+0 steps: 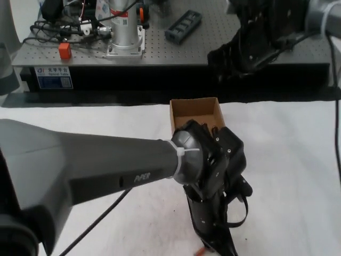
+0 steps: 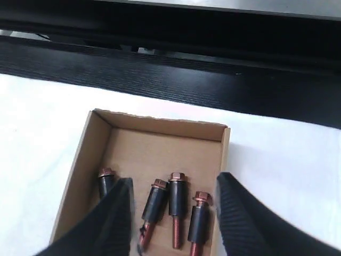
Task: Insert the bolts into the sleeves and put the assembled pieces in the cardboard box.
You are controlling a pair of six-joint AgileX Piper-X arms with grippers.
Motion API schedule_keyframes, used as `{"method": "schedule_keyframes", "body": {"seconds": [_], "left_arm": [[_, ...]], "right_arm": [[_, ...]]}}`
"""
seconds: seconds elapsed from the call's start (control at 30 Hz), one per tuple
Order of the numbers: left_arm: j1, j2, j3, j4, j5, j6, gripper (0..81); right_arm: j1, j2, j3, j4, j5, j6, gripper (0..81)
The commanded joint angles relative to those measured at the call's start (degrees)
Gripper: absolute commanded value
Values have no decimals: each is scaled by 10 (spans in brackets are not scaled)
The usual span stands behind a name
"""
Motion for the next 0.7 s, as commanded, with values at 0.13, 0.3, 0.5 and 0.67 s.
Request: {"method": "schedule_keyframes", "body": {"seconds": [0.13, 0.3, 0.5, 0.67], "left_arm": [[23, -72, 30, 73, -141, -63, 7], [96, -215, 173, 32, -141, -113, 7], [183, -350, 278, -4, -139, -128, 7], [228, -412, 298, 1, -139, -119, 7]], "right_arm": [[16, -10, -6, 117, -54, -58, 351], [58, 16, -6, 168, -60, -175, 351], [120, 69, -7, 170, -50, -237, 351], [164, 112, -7, 154, 37, -286, 351]]}}
